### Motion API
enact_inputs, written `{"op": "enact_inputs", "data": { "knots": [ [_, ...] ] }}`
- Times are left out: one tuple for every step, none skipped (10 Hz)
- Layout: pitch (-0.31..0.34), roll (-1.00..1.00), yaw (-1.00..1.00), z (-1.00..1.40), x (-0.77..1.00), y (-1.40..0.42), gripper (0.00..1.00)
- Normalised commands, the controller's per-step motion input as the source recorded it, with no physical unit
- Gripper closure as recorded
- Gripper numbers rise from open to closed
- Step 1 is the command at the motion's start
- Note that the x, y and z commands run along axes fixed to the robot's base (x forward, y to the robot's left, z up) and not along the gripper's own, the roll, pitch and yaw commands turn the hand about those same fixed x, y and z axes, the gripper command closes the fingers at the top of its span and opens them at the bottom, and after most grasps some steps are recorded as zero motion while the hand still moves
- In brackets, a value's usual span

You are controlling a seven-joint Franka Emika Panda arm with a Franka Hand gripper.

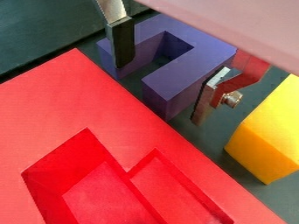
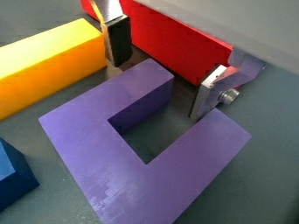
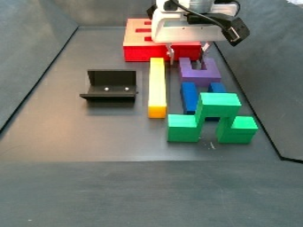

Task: Pick up the purple object. Move up. Place the purple object on the fixture. Regrasp the purple object. Move to above the board. Insert the purple object.
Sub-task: Pick up the purple object.

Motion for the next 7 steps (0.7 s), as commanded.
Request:
{"op": "enact_inputs", "data": {
  "knots": [
    [0.046, 0.03, -0.16, -0.08, 0.12, 0.0, 0.0],
    [0.027, 0.04, -0.26, -0.15, 0.09, 0.0, 0.0],
    [0.063, 0.06, -0.29, -0.14, 0.05, 0.02, 0.0],
    [0.059, 0.06, -0.26, -0.16, 0.0, 0.02, 0.0],
    [0.031, 0.03, -0.11, -0.06, 0.0, 0.0, 0.0],
    [0.01, 0.04, 0.0, -0.07, -0.09, 0.0, 0.0],
    [0.011, 0.04, 0.0, -0.07, -0.02, 0.0, 0.0]
  ]
}}
